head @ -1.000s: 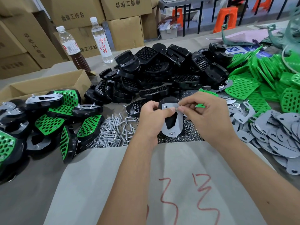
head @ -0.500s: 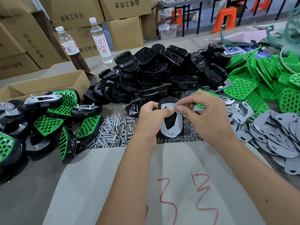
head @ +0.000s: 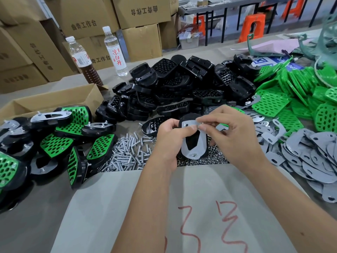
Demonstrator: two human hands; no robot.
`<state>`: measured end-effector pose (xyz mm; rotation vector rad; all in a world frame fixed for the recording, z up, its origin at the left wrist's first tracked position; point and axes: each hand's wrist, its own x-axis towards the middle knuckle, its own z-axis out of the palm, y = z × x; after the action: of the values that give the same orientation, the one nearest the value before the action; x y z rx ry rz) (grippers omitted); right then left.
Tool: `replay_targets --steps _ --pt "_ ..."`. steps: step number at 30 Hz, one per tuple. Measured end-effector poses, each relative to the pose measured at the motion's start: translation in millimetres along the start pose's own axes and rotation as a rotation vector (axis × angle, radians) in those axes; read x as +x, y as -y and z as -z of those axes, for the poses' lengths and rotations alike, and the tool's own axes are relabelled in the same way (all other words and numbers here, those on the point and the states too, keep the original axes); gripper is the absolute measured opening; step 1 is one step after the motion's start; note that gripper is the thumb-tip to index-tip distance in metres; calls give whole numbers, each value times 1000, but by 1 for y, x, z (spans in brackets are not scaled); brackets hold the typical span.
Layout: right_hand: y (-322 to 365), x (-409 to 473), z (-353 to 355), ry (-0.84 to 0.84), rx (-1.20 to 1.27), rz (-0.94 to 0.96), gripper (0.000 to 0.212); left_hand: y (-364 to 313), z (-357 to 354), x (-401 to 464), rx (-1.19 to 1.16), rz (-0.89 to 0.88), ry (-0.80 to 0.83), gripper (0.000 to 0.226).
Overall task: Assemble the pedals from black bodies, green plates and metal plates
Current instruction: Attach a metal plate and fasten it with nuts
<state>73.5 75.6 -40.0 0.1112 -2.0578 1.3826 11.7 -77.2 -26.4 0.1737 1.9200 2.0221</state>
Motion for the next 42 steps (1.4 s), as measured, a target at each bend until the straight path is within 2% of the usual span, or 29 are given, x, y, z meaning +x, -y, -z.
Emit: replay_targets --steps 8,12,22,28,37,42 --pt "-1 0 1 -28 58 -55 8 0 0 -1 3 8 33 16" --pt "-1 1 3 2 80 -49 7 -1 0 -2 -29 8 28 23" --pt "3 -1 4 19 62 -66 14 -1 1 -2 -12 13 39 23" --pt "3 2 5 93 79 -82 16 -1 2 0 7 37 44 16" --pt "3 5 20 236 221 -132 17 -5 7 -3 4 86 129 19" --pt "1 4 20 208 172 -144 9 -5 8 -5 49 88 142 15"
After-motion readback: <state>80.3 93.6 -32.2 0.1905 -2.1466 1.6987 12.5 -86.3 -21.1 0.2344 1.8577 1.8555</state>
